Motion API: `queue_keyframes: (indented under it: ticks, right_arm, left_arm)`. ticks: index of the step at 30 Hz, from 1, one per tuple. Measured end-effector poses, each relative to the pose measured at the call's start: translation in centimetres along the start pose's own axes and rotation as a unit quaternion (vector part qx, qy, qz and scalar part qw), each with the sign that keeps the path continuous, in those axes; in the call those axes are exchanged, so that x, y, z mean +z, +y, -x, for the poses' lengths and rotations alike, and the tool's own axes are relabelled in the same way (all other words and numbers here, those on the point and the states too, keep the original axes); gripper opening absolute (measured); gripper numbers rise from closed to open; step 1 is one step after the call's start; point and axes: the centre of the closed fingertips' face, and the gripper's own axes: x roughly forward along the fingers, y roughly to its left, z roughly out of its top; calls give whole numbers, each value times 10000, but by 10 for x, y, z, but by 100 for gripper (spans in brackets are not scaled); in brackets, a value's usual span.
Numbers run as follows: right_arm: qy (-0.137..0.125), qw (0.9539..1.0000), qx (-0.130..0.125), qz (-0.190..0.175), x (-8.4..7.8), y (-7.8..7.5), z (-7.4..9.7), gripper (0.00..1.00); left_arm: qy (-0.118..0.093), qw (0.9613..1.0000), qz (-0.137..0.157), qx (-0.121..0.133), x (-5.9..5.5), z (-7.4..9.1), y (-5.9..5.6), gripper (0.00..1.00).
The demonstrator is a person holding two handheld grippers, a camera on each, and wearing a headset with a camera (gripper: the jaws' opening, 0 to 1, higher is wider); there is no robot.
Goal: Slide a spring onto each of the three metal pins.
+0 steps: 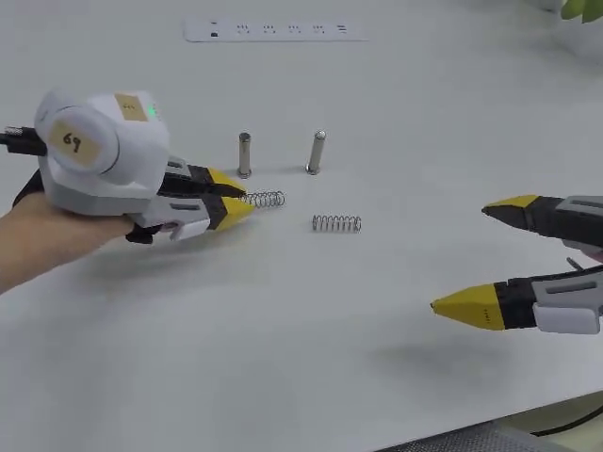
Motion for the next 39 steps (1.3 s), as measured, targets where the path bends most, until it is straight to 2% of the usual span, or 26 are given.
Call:
queue_keyframes:
  ticks: [10, 18, 24, 29, 35, 39]
  right_arm:
    - [-13, 10000, 33, 48, 2, 1, -1, 83]
    - [-29, 9999, 92, 138, 9, 2, -3, 83]
    - [-62, 9996, 158, 234, 15, 5, -5, 83]
    - [-81, 9991, 256, 327, 20, 9, -7, 82]
    - [-159, 9978, 440, 466, 30, 23, -11, 81]
    - [-197, 9968, 537, 557, 34, 32, -14, 79]
  left_arm:
    - [-24, 10000, 19, -24, 3, 5, -4, 2]
    - [-104, 9999, 2, -69, 10, 13, -11, 2]
    - [-197, 9997, -24, -166, 20, 21, -20, 2]
    - [-278, 9990, -97, -329, 30, 31, -35, 2]
    - [-283, 9977, -229, -569, 37, 41, -58, 2]
    - [-362, 9967, -248, -689, 45, 47, -72, 2]
